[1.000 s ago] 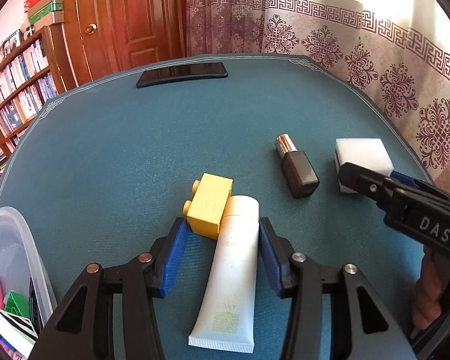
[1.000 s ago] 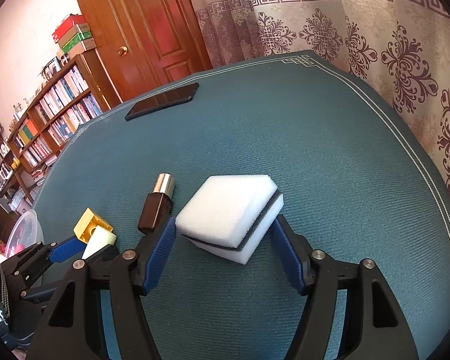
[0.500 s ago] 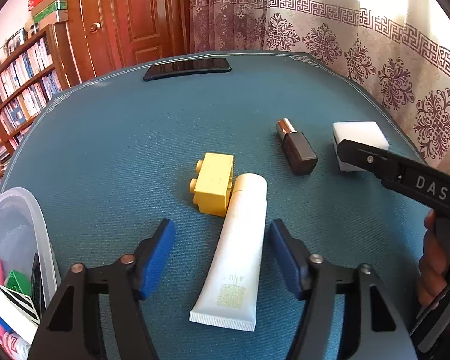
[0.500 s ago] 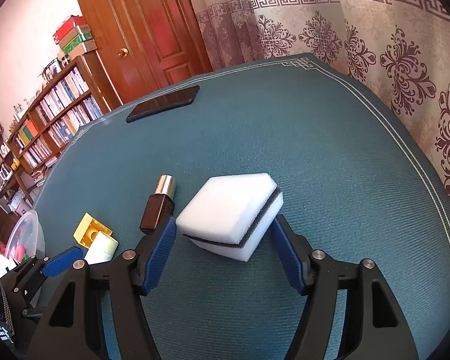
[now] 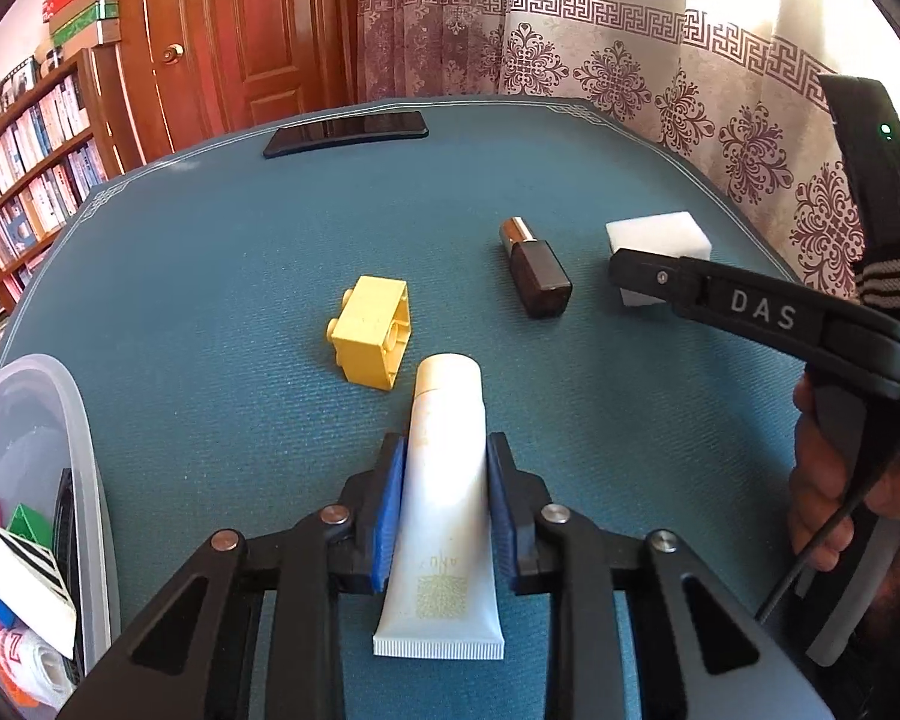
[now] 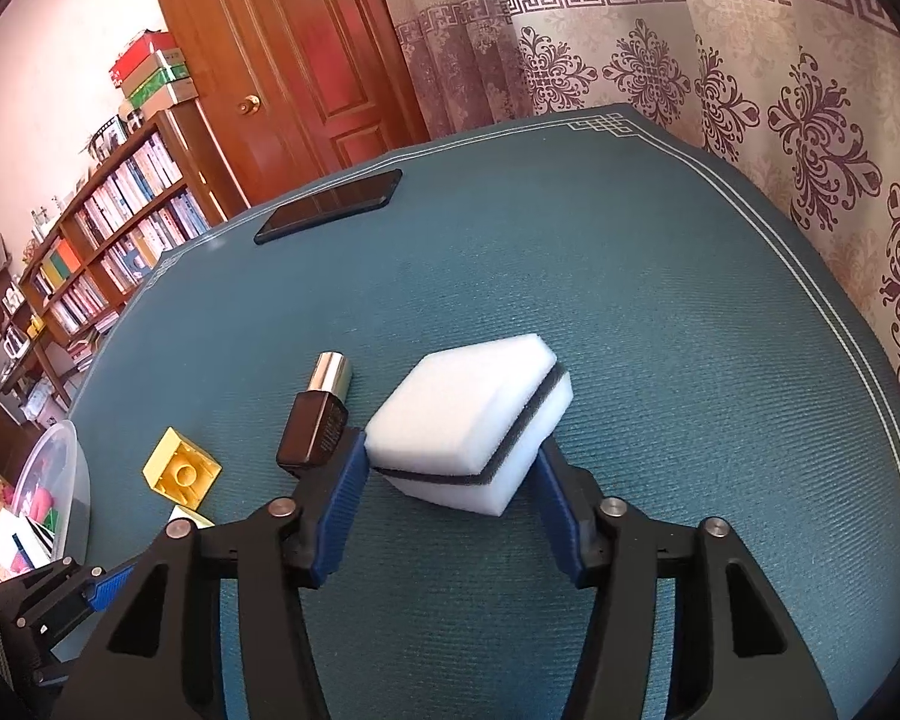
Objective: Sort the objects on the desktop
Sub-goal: 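Carry the white tube and sponge over the clear bowl and open both tools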
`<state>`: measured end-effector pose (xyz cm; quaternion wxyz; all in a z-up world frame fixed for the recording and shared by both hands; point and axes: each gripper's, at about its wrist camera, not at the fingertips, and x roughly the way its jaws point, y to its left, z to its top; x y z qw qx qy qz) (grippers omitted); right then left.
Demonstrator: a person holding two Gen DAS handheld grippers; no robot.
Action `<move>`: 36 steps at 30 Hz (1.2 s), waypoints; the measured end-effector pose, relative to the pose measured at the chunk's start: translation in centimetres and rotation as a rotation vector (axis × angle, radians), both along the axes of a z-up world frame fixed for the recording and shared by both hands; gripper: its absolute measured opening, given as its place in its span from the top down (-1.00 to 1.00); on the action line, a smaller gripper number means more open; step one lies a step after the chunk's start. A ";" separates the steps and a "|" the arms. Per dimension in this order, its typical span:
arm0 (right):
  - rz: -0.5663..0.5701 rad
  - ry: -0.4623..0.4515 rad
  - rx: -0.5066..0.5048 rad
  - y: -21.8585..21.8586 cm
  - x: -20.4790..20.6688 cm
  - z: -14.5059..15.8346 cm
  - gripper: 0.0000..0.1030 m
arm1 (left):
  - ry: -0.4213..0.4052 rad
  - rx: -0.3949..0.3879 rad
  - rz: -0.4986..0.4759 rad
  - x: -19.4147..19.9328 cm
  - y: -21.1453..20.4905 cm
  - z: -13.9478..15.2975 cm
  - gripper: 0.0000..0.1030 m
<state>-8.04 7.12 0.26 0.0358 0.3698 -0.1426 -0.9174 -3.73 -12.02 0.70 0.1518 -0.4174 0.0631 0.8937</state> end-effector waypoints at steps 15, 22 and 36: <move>-0.008 0.066 -0.071 0.7 1.4 1.7 0.09 | 0.060 -0.006 0.055 2.9 -1.3 2.3 0.42; 0.007 0.088 -0.051 0.0 1.8 2.2 0.10 | 0.108 0.003 0.090 3.8 -2.7 4.1 0.42; 0.037 0.102 -0.019 -1.3 2.3 2.5 0.10 | 0.161 0.030 0.256 4.9 -9.6 5.8 0.42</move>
